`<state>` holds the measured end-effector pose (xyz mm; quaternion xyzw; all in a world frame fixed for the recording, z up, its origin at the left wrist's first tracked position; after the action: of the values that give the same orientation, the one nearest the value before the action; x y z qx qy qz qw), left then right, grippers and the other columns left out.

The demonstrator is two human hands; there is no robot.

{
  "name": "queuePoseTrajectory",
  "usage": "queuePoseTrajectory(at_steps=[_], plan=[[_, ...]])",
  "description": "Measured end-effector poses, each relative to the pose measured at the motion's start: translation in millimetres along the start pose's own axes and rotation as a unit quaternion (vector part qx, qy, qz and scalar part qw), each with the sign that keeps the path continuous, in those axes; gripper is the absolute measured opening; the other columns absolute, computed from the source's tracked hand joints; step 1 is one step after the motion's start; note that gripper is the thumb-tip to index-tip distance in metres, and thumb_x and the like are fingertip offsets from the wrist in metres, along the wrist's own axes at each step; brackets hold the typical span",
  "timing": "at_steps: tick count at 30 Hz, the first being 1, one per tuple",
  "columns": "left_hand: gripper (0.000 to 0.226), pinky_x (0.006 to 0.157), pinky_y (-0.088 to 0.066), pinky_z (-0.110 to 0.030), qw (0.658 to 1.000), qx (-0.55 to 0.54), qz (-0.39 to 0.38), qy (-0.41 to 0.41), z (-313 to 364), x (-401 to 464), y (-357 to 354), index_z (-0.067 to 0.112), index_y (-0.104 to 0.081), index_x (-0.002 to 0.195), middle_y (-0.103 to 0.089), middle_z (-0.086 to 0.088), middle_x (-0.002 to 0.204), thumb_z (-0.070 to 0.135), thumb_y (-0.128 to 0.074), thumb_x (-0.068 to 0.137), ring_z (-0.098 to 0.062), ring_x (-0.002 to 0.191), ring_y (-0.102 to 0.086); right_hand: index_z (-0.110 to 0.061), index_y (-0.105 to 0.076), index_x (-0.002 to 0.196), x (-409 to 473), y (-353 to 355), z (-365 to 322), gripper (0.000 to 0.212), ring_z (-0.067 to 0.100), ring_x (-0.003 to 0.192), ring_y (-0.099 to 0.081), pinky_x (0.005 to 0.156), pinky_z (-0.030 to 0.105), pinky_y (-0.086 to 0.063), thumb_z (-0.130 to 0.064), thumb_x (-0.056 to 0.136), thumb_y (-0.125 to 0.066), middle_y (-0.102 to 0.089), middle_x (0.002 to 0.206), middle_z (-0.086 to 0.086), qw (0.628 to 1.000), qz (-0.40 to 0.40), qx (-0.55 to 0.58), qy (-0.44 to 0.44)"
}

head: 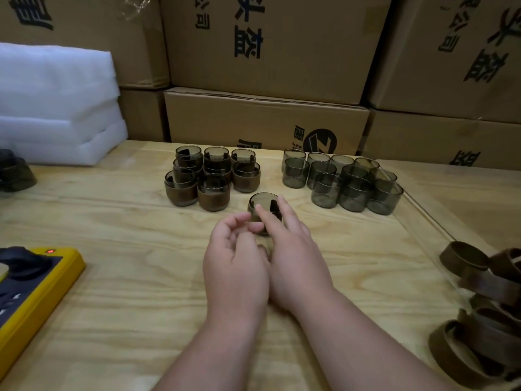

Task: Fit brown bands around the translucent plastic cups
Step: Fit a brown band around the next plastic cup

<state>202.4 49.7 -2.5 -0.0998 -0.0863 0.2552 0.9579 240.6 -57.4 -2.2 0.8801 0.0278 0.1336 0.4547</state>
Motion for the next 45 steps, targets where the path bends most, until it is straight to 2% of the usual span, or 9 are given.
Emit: queuePoseTrajectory(at_steps=[10, 15, 20, 26, 30, 33, 38, 42, 45], plan=[[0.027, 0.084, -0.05, -0.026, 1.0, -0.018, 0.013, 0.009, 2, 1, 2, 0.03, -0.067, 0.097, -0.077, 0.007, 0.096, 0.014, -0.048, 0.086, -0.006, 0.095, -0.071, -0.047, -0.013, 0.16, 50, -15, -15, 0.095, 0.02, 0.154, -0.021, 0.115, 0.04, -0.033, -0.029, 0.075, -0.05, 0.012, 0.17, -0.021, 0.998, -0.026, 0.065, -0.005], [0.032, 0.084, -0.049, -0.026, 1.0, -0.023, 0.006, 0.0, 1, 3, 1, 0.031, -0.067, 0.095, -0.076, 0.007, 0.097, 0.018, -0.045, 0.076, -0.008, 0.096, -0.071, -0.041, -0.032, 0.152, 56, -10, -13, 0.088, 0.019, 0.136, -0.036, 0.107, 0.035, -0.036, -0.022, 0.073, -0.064, -0.033, 0.146, -0.005, 0.995, 0.061, 0.074, 0.001], [0.031, 0.078, -0.048, -0.021, 1.0, -0.021, 0.009, -0.001, -1, 3, 1, 0.03, -0.067, 0.093, -0.076, 0.006, 0.094, 0.018, -0.045, 0.075, -0.007, 0.091, -0.07, -0.043, -0.025, 0.157, 59, -15, -10, 0.093, 0.013, 0.133, -0.042, 0.109, 0.039, -0.042, -0.019, 0.077, -0.065, -0.053, 0.142, -0.012, 0.997, 0.026, 0.078, 0.001], [0.027, 0.076, -0.048, -0.011, 1.0, 0.001, 0.009, -0.01, 3, 1, 1, 0.027, -0.068, 0.092, -0.075, 0.01, 0.091, 0.02, -0.046, 0.076, -0.001, 0.088, -0.068, -0.029, -0.059, 0.134, 57, -2, 8, 0.05, 0.012, 0.124, -0.053, 0.099, 0.028, -0.044, -0.013, 0.087, -0.057, -0.058, 0.129, -0.01, 0.988, 0.099, 0.118, -0.017], [0.029, 0.063, -0.045, -0.007, 1.0, 0.022, 0.007, -0.007, 1, 2, 3, 0.027, -0.068, 0.092, -0.074, 0.012, 0.089, 0.004, -0.05, 0.094, 0.004, 0.072, -0.063, -0.029, -0.066, 0.12, 60, 27, 34, 0.032, 0.013, 0.108, -0.057, 0.085, 0.03, -0.047, -0.02, 0.091, -0.055, -0.053, 0.13, -0.012, 0.978, 0.181, 0.085, -0.057], [0.035, 0.053, -0.042, -0.006, 1.0, 0.026, 0.0, 0.002, 0, 1, 3, 0.025, -0.069, 0.089, -0.074, 0.01, 0.087, -0.003, -0.049, 0.092, 0.005, 0.059, -0.057, -0.03, -0.066, 0.125, 65, 50, 53, 0.036, 0.02, 0.127, -0.052, 0.097, 0.039, -0.051, -0.022, 0.092, -0.054, -0.042, 0.152, -0.01, 0.97, 0.218, 0.059, -0.087], [0.035, 0.055, -0.044, -0.007, 0.999, 0.033, -0.009, 0.004, -2, 2, 1, 0.026, -0.07, 0.088, -0.073, 0.009, 0.083, -0.001, -0.047, 0.092, 0.002, 0.062, -0.058, -0.033, -0.062, 0.136, 72, 52, 72, 0.042, 0.021, 0.15, -0.026, 0.113, 0.042, -0.037, -0.025, 0.095, -0.052, -0.032, 0.164, -0.011, 0.984, 0.128, 0.015, -0.126], [0.035, 0.056, -0.045, -0.009, 0.999, 0.034, -0.008, 0.007, -4, 2, 0, 0.025, -0.069, 0.088, -0.073, 0.01, 0.08, -0.001, -0.047, 0.093, 0.001, 0.062, -0.058, -0.029, -0.069, 0.121, 70, 56, 70, 0.031, 0.02, 0.13, -0.049, 0.099, 0.04, -0.051, -0.025, 0.095, -0.053, -0.053, 0.14, -0.007, 0.978, 0.178, 0.032, -0.107], [0.034, 0.055, -0.044, -0.009, 0.999, 0.035, -0.01, 0.007, -4, 2, 0, 0.025, -0.069, 0.089, -0.072, 0.011, 0.08, 0.0, -0.047, 0.093, 0.001, 0.061, -0.057, -0.03, -0.069, 0.096, 63, 67, 67, 0.016, 0.015, 0.09, -0.062, 0.067, 0.032, -0.051, -0.031, 0.096, -0.053, -0.063, 0.095, -0.013, 0.957, 0.267, 0.057, -0.103]])
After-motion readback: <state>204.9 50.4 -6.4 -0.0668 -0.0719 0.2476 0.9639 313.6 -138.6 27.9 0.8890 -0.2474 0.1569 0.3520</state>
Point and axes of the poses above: each hand's wrist, its own x-axis towards the middle knuckle, its own y-axis out of the back of the hand, z = x × y, the point moved 6 cm from there along x, towards the middle knuckle
